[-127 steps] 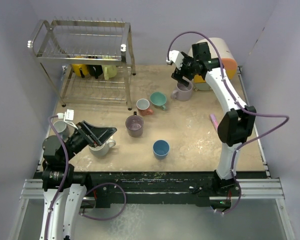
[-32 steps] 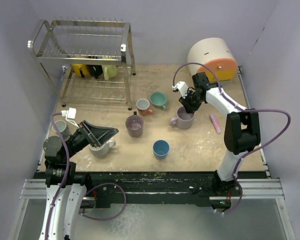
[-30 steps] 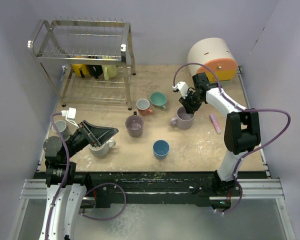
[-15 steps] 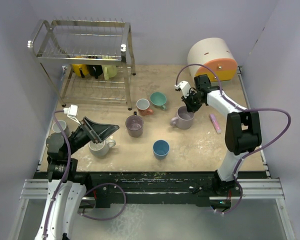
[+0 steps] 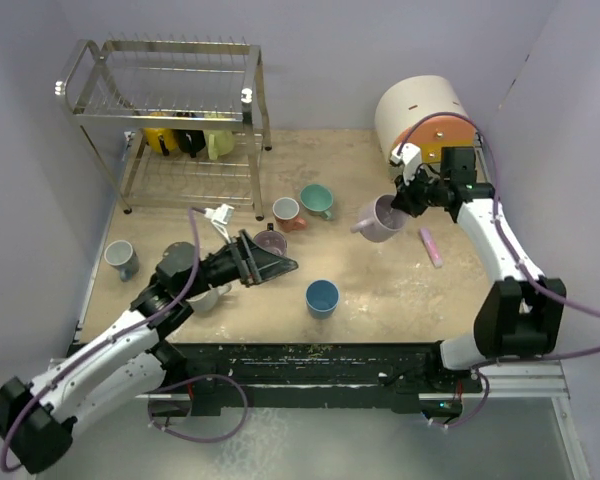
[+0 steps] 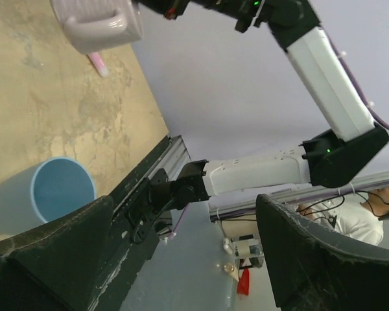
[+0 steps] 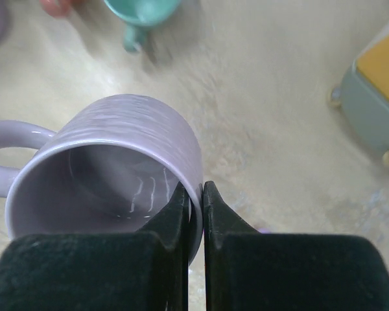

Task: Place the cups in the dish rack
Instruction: Pick up the cup at the center of the board.

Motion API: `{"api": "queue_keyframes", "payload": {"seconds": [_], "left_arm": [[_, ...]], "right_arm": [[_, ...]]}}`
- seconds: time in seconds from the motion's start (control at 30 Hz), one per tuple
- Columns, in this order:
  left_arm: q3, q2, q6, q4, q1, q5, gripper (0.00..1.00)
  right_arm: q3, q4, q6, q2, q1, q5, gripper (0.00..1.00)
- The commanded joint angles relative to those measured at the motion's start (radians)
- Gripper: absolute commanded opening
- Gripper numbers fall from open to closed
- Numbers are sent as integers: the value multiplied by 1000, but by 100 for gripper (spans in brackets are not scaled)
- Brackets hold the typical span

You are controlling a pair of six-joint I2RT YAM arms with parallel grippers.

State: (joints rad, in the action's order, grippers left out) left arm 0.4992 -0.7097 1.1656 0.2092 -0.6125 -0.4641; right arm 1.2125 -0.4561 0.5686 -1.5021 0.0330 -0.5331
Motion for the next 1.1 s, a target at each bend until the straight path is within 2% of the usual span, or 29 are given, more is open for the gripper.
{"api": "queue_keyframes", "payload": {"seconds": [0.0,0.23,0.33,0.47,0.63,0.77,0.87,1.07], "left_arm": [[90,-119,-48,238,-141,169,93],[152,-354,29,519,-348,295,94],[159,-425,105,660,-369,310,95],[160,-472,201,803,-374,354,95],[167,-462,276,831,-375,416,97],[182,-456,323,777,-376,439,99],[174,-460,443,717,-377,487,100],[212,-490,544,665,-377,521,99]], "right_arm": [[24,87,-21,151,-1,-272,0],[36,361,-197,316,-12,-403,0],[50,495,-291,317,-13,-487,0],[107,555,-381,283,-13,-572,0],[82,684,-460,293,-13,-613,0],[57,752,-487,288,-13,-634,0],[5,938,-605,277,-13,-677,0],[-72,1220,-752,257,-13,-674,0]]}}
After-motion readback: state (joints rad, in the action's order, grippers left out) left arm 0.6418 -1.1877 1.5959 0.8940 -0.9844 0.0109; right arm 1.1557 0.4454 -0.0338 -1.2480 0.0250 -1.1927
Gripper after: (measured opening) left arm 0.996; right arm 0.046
